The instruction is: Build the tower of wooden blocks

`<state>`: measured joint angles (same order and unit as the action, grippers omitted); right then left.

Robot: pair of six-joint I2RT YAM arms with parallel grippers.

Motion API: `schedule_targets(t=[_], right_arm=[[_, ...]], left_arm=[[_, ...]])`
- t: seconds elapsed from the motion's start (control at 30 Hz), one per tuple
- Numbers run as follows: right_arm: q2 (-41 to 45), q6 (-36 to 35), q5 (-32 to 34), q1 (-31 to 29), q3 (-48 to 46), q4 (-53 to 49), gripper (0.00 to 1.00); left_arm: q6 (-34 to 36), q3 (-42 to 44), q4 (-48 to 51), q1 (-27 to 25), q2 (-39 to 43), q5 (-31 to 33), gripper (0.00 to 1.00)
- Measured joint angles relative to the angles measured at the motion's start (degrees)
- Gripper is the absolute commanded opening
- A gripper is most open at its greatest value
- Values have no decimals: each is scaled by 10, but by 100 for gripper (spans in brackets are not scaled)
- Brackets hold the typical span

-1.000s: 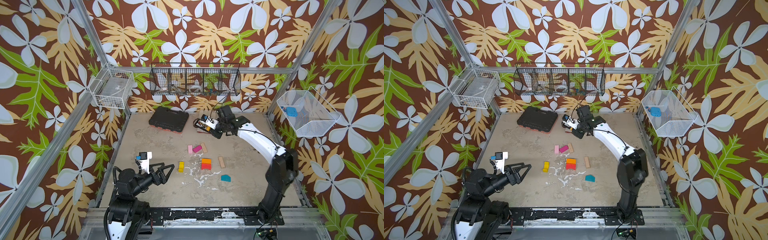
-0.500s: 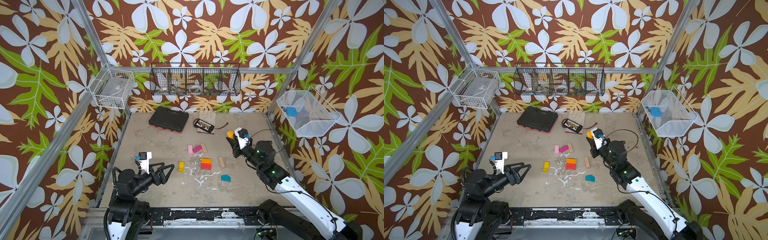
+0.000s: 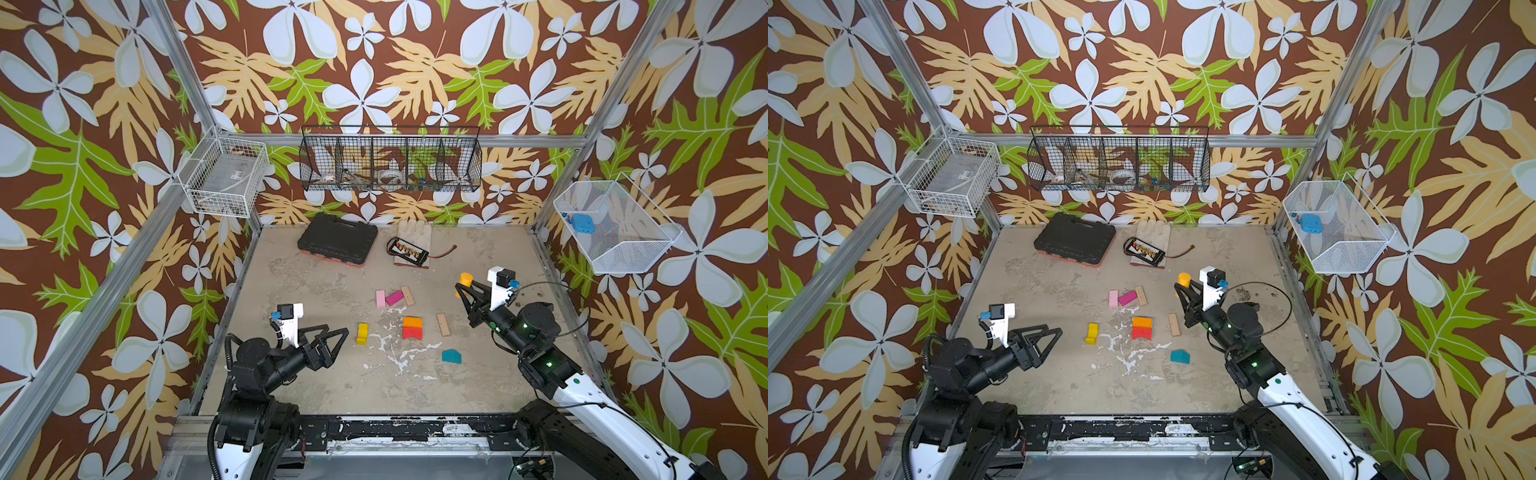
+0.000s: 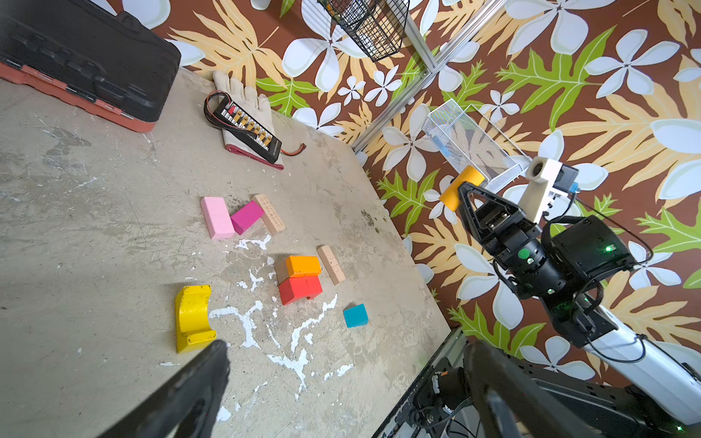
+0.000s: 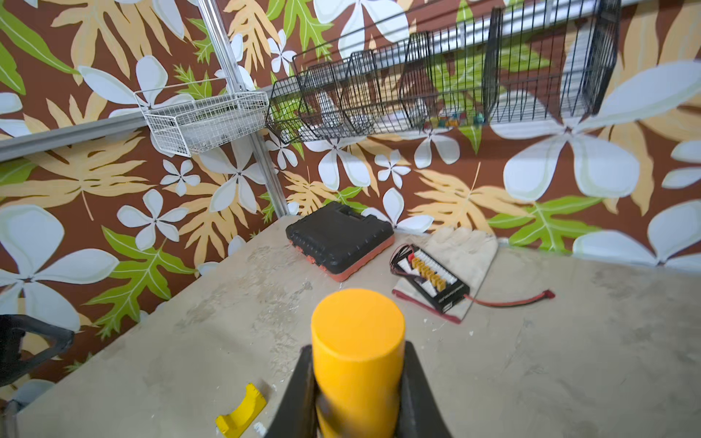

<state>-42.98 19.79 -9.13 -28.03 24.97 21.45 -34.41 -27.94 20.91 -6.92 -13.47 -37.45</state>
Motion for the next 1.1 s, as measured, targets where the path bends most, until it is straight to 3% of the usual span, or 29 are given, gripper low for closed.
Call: schedule_targets(t=[0.1,0.27,0.83,1.1], right_arm=[[-14,43,5,-30,-90,58,0],[-42,40,66,-116,-179,181,0],[-334,-53,170,-223,-134,424,0],[-451,-97,181,-229,-132,538,0]], left_arm=[[0,0,0,0,3,0,100],[0,0,-1,0,4,1,100],[0,2,-1,0,4,6,100],[0,2,-1,0,4,5,100]])
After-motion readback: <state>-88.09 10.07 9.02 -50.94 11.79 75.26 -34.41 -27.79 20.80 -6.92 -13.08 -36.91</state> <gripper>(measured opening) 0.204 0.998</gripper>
